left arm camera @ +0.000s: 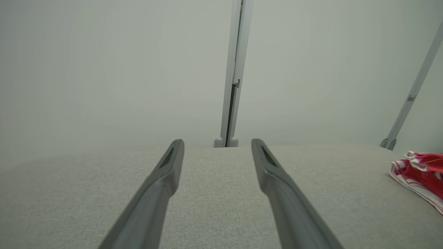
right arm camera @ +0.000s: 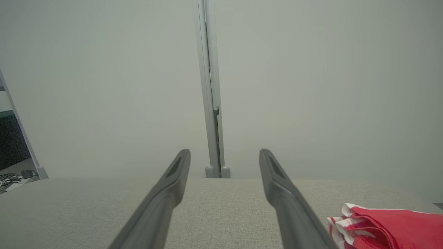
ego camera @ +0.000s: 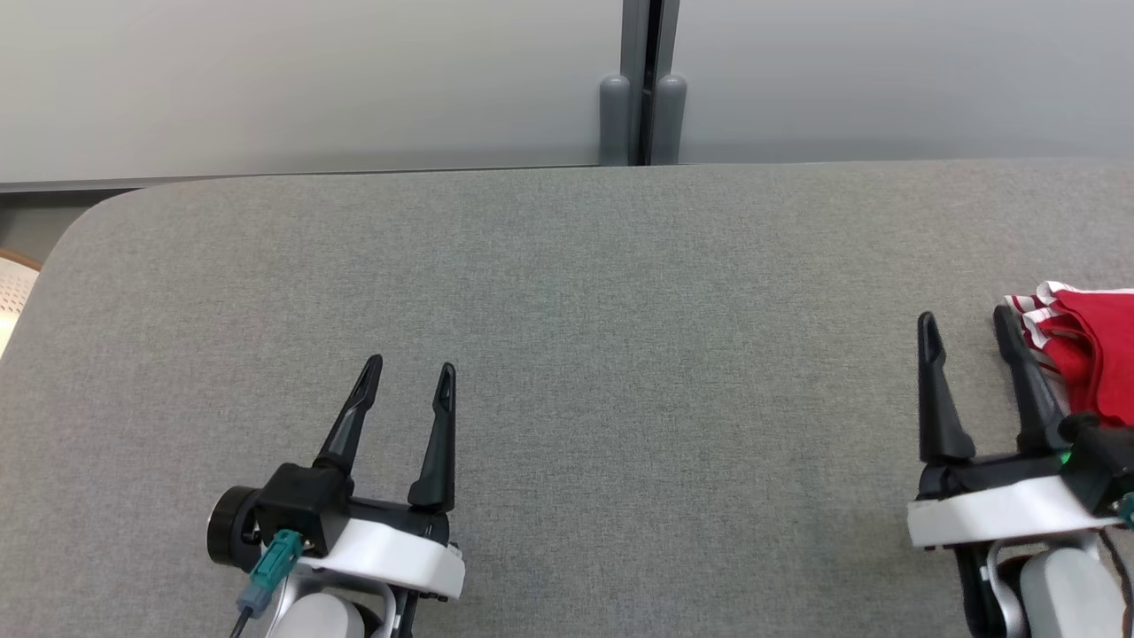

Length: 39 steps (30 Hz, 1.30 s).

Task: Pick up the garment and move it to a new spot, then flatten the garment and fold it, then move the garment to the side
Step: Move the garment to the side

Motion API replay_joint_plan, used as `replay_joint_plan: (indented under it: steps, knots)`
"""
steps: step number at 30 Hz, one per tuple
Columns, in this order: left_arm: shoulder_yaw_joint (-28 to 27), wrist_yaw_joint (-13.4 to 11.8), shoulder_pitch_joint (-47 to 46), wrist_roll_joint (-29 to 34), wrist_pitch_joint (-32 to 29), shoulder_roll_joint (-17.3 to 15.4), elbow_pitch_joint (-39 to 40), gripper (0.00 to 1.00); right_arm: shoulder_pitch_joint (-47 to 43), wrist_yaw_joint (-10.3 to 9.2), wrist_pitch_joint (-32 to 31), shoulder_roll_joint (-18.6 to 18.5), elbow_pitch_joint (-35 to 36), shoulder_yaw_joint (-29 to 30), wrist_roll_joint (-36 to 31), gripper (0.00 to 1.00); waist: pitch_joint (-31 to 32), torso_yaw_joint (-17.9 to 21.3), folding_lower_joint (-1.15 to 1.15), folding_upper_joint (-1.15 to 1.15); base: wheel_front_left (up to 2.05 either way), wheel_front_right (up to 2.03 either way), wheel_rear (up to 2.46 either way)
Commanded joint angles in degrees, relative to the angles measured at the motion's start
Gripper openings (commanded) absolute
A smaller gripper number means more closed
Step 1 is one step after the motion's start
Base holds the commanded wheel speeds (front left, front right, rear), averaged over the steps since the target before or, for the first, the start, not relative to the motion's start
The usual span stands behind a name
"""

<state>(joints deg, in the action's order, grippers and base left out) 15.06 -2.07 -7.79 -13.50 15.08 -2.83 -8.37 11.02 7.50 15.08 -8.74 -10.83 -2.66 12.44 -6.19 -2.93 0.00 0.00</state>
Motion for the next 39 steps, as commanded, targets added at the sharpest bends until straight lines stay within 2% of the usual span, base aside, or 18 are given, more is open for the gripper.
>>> replay_joint_plan:
  steps: [1,6,10,19,30,32,39]
  knots:
    - [-0.5,-0.3,0.9,-0.3,0.1,-0.2,-0.3,1.00,-1.5,-0.04,0.1,1.0,0.6,0.0,-1.0,1.00,0.5,-0.4,0.00,0.00,0.00,0.00,0.00]
    - [-1.0,-0.5,2.2,0.5,0.1,-0.2,-0.7,1.00,-5.2,-0.04,0.1,4.5,1.9,-0.2,-3.1,1.00,0.8,-0.7,0.00,0.00,0.00,0.00,0.00]
    - [-0.7,-1.0,2.7,1.3,0.1,-0.2,-0.8,1.00,-6.7,-0.04,0.1,5.3,2.1,-0.8,-4.3,1.00,0.8,-0.6,0.00,0.00,0.00,0.00,0.00]
    - [-1.1,-2.5,3.1,1.0,0.1,-0.2,-0.9,1.00,-6.6,-0.04,0.1,5.7,2.2,-0.7,-4.8,1.00,0.9,-0.1,0.00,0.00,0.00,0.00,0.00]
    - [-2.2,-1.9,3.5,0.9,0.1,-0.2,-1.6,1.00,-6.6,-0.04,0.1,5.8,3.4,-0.5,-4.0,1.00,1.3,-0.2,0.00,0.00,0.00,0.00,0.00]
    - [-2.7,-2.8,3.6,1.7,0.1,-0.2,-1.7,1.00,-6.8,-0.04,0.1,5.8,3.6,-0.6,-4.2,1.00,1.4,-0.2,0.00,0.00,0.00,0.00,0.00]
    - [-3.0,-3.4,3.8,1.2,0.1,-0.2,-1.9,1.00,-7.2,-0.04,0.1,5.8,3.5,-0.7,-4.5,1.00,1.6,-0.1,0.00,0.00,0.00,0.00,0.00]
